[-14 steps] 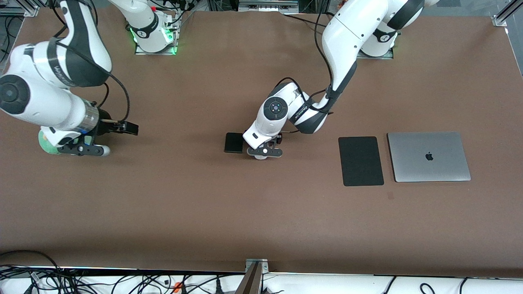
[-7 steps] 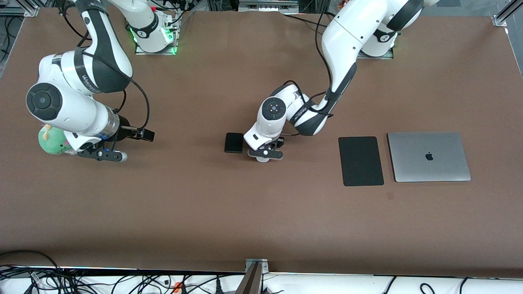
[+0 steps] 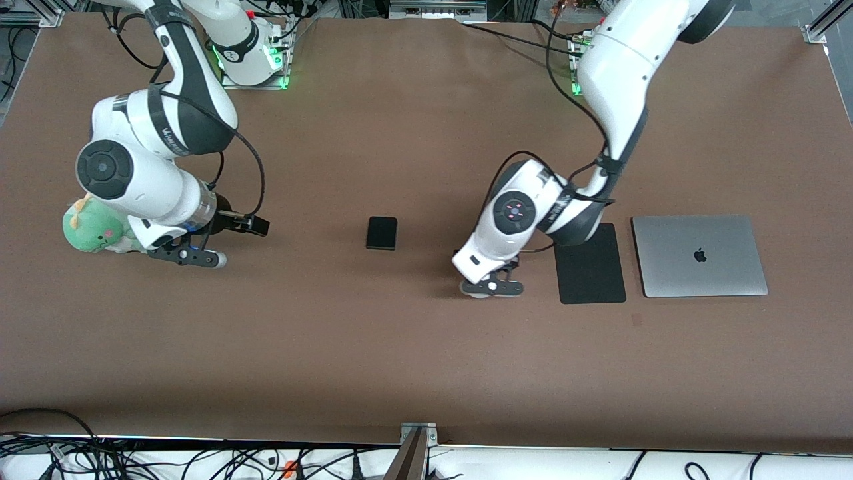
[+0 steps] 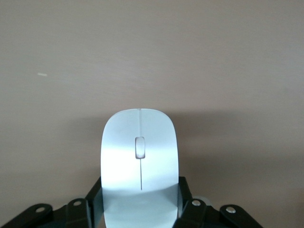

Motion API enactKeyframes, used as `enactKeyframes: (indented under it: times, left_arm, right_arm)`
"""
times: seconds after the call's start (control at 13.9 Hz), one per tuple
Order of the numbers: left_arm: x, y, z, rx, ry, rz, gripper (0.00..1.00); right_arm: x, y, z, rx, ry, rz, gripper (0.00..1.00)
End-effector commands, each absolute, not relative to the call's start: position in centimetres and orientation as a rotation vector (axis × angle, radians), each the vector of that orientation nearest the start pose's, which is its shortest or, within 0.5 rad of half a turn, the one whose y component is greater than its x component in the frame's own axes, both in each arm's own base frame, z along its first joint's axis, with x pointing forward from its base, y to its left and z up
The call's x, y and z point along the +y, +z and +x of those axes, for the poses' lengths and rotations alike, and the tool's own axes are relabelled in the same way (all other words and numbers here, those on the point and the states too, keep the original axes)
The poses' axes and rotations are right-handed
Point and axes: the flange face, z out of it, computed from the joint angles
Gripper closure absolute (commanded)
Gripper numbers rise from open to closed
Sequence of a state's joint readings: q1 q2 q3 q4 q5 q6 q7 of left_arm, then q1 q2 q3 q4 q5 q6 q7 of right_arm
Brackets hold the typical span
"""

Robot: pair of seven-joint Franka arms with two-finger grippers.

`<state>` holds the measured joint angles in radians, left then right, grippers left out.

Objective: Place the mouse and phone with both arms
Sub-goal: 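Carry the mouse onto the black pad while the right gripper reaches the phone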

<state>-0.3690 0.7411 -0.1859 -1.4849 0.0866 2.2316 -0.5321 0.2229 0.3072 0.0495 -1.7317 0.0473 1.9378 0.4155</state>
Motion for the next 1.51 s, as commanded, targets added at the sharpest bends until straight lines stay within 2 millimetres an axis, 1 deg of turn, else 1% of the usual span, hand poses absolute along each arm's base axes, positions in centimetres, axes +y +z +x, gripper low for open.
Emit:
enactKeyframes:
  times: [0.0,0.07,0.14,0.22,0.29,0.36,0.5,0.57,0.65,0.72,0.79,0.86,1.01,1.08,1.15,1.22,1.29,1.36,1.44]
  left_arm:
    - [-28.6,25.6,61.0,0.117,0.057,-3.151,0.61]
    - [-25.9,25.1,60.7,0.138,0.089,-3.148,0.61]
    - [-23.3,24.5,60.6,0.123,0.105,-3.149,0.60]
    - [-20.9,23.9,60.2,0.090,0.132,-3.146,0.56]
    - [-18.9,23.4,59.9,0.060,0.159,-3.142,0.54]
    - [-17.0,22.8,59.4,0.046,0.190,-3.135,0.56]
    - [-13.7,21.9,58.9,0.054,0.234,-3.130,0.57]
    - [-12.4,21.3,59.0,0.050,0.244,-3.133,0.55]
    - [-12.0,20.5,59.0,0.051,0.232,-3.142,0.52]
    - [-11.8,19.3,58.9,0.050,0.246,-3.143,0.47]
    - [-11.6,18.8,58.9,0.053,0.253,-3.139,0.31]
    - [-11.3,19.2,59.2,0.046,0.244,-3.141,0.00]
    - [-9.6,20.6,60.2,-0.022,0.219,-3.153,0.00]
    - [-9.5,21.6,60.6,-0.023,0.214,-3.152,0.00]
    - [-9.4,22.7,61.0,-0.027,0.201,-3.150,0.00]
    - [-9.3,24.0,61.4,-0.029,0.184,-3.149,0.00]
    - [-9.2,26.0,61.6,-0.032,0.155,-3.146,0.00]
    - [-8.5,28.1,61.8,-0.048,0.122,-3.142,0.00]
    - [-8.0,30.4,61.7,-0.048,0.095,-3.136,0.00]
  right_arm:
    - [21.1,37.9,60.3,0.303,0.150,-3.092,0.00]
    - [23.1,37.3,60.1,0.326,0.125,-3.086,0.00]
    - [24.6,36.6,60.0,0.337,0.101,-3.079,0.00]
    - [26.1,36.0,59.8,0.309,0.077,-3.075,0.00]
    - [27.3,35.4,59.6,0.286,0.065,-3.074,0.00]
    - [28.6,34.7,59.3,0.260,0.060,-3.074,0.00]
    - [31.5,33.2,58.3,0.192,0.046,-3.073,0.00]
    - [32.9,32.0,57.8,0.166,0.043,-3.074,0.00]
    - [34.3,31.0,57.3,0.154,0.030,-3.070,0.00]
    - [35.9,29.8,56.6,0.190,0.025,-3.066,0.00]
    - [37.2,28.8,56.1,0.222,0.010,-3.058,0.00]
    - [38.2,27.2,55.7,0.255,0.005,-3.052,0.00]
    - [39.6,24.5,55.0,0.306,-0.012,-3.048,0.00]
    - [40.3,23.2,54.5,0.293,-0.011,-3.051,0.00]
    - [40.6,22.4,54.2,0.280,-0.010,-3.059,0.00]
    - [40.5,21.3,54.1,0.272,-0.007,-3.071,0.00]
    - [40.5,20.3,53.9,0.268,-0.003,-3.083,0.00]
    - [40.5,19.1,53.7,0.260,0.000,-3.095,0.00]
    - [40.5,18.5,53.6,0.264,-0.003,-3.100,0.00]
